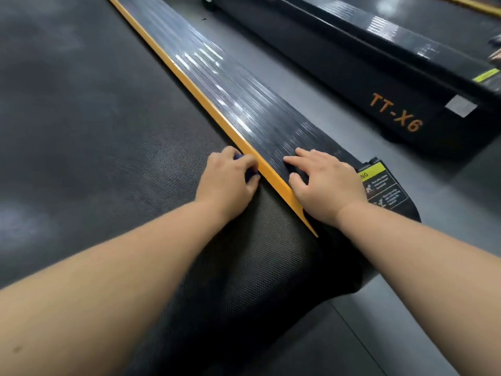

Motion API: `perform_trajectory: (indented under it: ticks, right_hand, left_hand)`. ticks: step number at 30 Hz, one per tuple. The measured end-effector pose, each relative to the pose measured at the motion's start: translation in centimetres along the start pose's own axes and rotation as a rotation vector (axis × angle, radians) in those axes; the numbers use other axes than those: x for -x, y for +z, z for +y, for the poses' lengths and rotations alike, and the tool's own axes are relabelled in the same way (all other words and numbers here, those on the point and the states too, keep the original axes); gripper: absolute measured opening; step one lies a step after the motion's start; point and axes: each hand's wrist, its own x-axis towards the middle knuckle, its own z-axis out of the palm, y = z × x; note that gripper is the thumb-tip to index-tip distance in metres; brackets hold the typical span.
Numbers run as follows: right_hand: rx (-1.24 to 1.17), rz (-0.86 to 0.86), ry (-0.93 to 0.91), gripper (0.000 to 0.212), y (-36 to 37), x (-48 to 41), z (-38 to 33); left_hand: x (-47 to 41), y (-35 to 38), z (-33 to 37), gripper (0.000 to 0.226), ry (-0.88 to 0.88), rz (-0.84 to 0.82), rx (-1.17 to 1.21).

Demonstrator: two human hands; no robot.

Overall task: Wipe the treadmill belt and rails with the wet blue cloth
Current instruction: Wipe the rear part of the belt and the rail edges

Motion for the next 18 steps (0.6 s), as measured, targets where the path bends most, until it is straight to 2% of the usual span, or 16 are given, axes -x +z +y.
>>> perform_trajectory:
  ticks: [3,5,7,9,10,12,13,15,18]
  right_hand:
    - [-0.005,-0.005,-0.012,0.045,0.0,-0.2,-0.1]
    - [-0.006,-0.009,-0.019,0.046,0.0,-0.3,0.0]
    - [-0.014,-0.004,-0.019,0.047,0.1,-0.2,0.1]
    - [-0.017,-0.003,-0.025,0.048,0.1,-0.3,0.2]
    - [-0.019,-0.008,-0.032,0.048,0.1,-0.3,0.3]
    - [-0.018,-0.024,-0.052,0.049,0.1,-0.3,0.3]
    - [-0.02,-0.028,-0.061,0.049,0.1,-0.4,0.5]
    - [-0.031,-0.035,-0.071,0.05,0.1,-0.4,0.4]
    - [-0.054,-0.065,-0.088,0.05,-0.1,-0.5,0.6]
  left_hand:
    - [2.8,-0.1,0.5,0.024,0.146,-0.005,0.061]
    - [3.0,-1.4,0.1,0.04,0.192,-0.109,0.078]
    - [1.8,-2.6,-1.1,0.051,0.215,-0.17,-0.04]
    - [0.1,-2.9,-2.7,0.053,0.144,-0.113,-0.233]
    - [-0.8,-3.0,-3.4,0.052,0.03,-0.066,-0.31]
    - [-1.7,-2.8,-3.8,0.049,-0.251,-0.008,-0.297]
    - [-1.9,-2.1,-3.3,0.046,-0.335,0.017,-0.246]
    - [-1.6,-1.0,-1.7,0.041,-0.355,0.044,-0.176]
    - [1.0,-0.1,1.2,0.039,-0.214,0.017,-0.104]
